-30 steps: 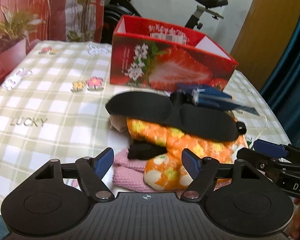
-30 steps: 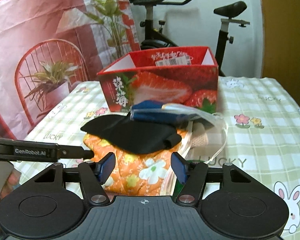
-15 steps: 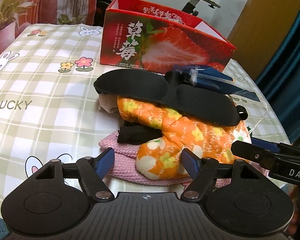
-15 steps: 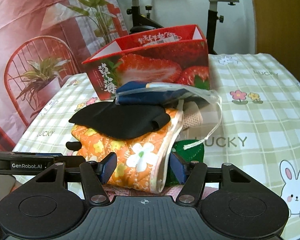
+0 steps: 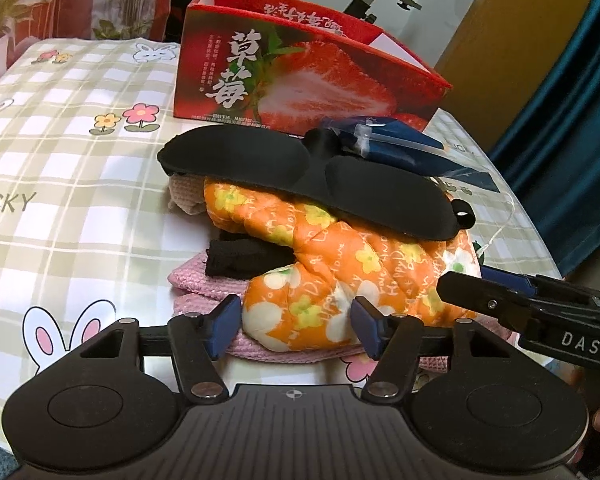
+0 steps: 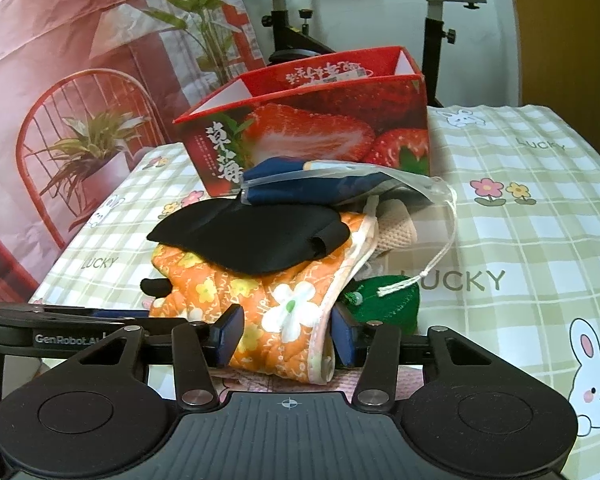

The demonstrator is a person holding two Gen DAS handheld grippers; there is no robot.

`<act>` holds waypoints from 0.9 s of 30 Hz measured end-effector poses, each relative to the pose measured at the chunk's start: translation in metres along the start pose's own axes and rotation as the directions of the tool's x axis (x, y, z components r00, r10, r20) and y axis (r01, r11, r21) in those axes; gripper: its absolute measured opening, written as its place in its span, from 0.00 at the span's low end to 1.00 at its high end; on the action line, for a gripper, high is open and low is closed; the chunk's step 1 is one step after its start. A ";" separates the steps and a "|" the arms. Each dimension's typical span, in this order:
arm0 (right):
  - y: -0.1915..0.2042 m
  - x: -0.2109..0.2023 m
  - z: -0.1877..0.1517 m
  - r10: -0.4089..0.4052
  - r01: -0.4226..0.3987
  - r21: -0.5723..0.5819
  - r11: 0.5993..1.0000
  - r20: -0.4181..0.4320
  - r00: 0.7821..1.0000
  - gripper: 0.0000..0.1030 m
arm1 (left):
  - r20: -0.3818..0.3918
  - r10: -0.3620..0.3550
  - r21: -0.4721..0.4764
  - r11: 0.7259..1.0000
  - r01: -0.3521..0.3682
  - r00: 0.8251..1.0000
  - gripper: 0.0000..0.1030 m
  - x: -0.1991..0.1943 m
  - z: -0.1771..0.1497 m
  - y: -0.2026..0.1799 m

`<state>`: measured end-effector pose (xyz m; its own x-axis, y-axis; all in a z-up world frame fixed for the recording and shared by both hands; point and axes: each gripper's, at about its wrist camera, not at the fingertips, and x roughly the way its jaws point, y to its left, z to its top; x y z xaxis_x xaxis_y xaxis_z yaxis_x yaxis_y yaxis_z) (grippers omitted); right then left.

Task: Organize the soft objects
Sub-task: 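Close the left gripper on the orange floral cloth bundle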

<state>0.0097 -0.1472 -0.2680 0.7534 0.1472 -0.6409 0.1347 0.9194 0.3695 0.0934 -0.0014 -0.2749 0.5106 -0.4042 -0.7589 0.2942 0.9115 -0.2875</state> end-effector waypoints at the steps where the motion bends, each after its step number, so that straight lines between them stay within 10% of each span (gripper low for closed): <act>1: 0.000 0.000 0.000 0.002 -0.002 -0.001 1.000 -0.001 1.000 0.42 | -0.001 -0.002 -0.010 1.000 0.002 1.000 0.61 0.001 0.000 0.001; 14: -0.003 0.004 -0.001 0.022 -0.021 0.027 0.999 -0.015 1.000 0.42 | -0.008 -0.002 -0.044 0.999 0.001 1.000 0.51 0.001 -0.001 0.009; 27: -0.001 -0.019 0.008 0.082 -0.084 0.030 0.996 0.071 0.994 0.08 | 0.165 -0.014 -0.034 0.999 0.020 0.986 0.25 -0.044 0.003 0.013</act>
<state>0.0007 -0.1537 -0.2508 0.8055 0.1955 -0.5594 0.0901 0.8926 0.4418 0.0770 0.0278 -0.2440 0.6326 -0.4237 -0.6483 0.2766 0.9055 -0.3219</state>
